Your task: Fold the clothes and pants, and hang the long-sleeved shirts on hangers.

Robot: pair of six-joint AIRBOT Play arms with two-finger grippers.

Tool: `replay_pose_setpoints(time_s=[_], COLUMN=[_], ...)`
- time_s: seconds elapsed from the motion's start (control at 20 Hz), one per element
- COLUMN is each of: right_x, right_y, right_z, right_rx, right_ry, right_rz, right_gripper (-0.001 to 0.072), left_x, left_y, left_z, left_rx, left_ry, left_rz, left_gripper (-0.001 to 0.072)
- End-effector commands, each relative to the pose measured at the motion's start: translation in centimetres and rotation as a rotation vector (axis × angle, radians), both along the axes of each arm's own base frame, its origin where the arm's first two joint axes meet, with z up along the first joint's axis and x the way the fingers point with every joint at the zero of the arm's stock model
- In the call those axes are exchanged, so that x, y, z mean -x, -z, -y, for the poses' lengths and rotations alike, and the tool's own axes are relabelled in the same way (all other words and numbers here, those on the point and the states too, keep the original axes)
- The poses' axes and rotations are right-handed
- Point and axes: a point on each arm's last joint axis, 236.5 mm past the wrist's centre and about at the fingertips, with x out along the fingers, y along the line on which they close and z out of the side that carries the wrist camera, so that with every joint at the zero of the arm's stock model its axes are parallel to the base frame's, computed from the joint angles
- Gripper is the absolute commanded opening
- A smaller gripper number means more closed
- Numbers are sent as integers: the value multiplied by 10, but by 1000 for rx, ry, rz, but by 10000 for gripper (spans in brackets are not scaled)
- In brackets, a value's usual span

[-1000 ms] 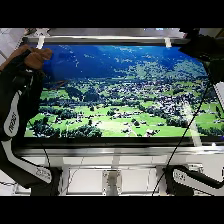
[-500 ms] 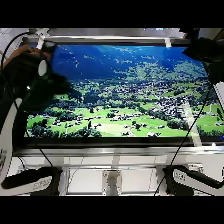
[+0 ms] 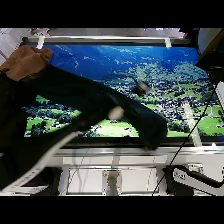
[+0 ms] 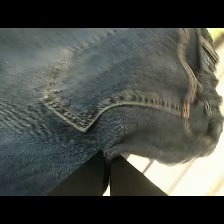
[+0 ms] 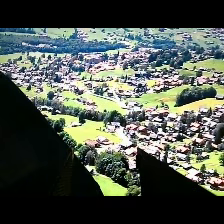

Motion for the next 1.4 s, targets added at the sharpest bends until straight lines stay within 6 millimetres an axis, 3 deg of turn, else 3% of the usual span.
replay_pose_setpoints(time_s=[0.0, 0.05, 0.1, 0.15, 0.2, 0.3, 0.4, 0.5, 0.55, 0.6, 0.7, 0.8, 0.9, 1.1, 1.3, 1.35], right_x=[-3, -3, -4, -4, -3, 1, 10, 21, 26, 30, 35, 36, 36, 26, 13, 9], right_y=[-6, -9, -10, -11, -10, -6, 1, 11, 20, 29, 53, 75, 91, 94, 91, 89], right_z=[25, 28, 32, 35, 41, 57, 74, 88, 93, 93, 85, 71, 63, 55, 40, 37], right_rx=[-13, -34, -51, -65, -76, -77, -82, -95, -108, -125, -166, -220, -243, -246, -224, -216], right_ry=[63, 72, 81, 90, 105, 144, 188, 227, 242, 246, 235, 208, 190, 171, 122, 112], right_rz=[40, 53, 61, 66, 66, 52, 21, -21, -50, -83, -155, -211, -247, -229, -194, -181], right_gripper=[459, 459, 459, 459, 460, 460, 460, 459, 460, 460, 459, 459, 460, 459, 460, 459], left_x=[67, 65, 54, 35, 12, -45, -104, -152, -164, -170, -177, -180, -179, -206, -256, -266], left_y=[62, 62, 52, 35, 12, -42, -88, -116, -121, -119, -100, -70, -38, -2, 16, 24], left_z=[57, 60, 60, 56, 46, 0, -89, -216, -276, -334, -422, -483, -529, -569, -588, -589], left_rx=[-2, 13, 29, 54, 78, 78, -38, -232, -316, -385, -424, -376, -311, -31, 104, 120], left_ry=[100, 94, 74, 41, 3, -90, -227, -485, -616, -743, -958, -1149, -1292, -1470, -1519, -1526], left_rz=[-61, -56, -40, -11, 28, 149, 296, 367, 358, 317, 204, 61, -84, -207, -94, -84], left_gripper=[15, 42, 211, 480, 594, 593, 592, 592, 591, 592, 591, 591, 592, 589, 582, 548])
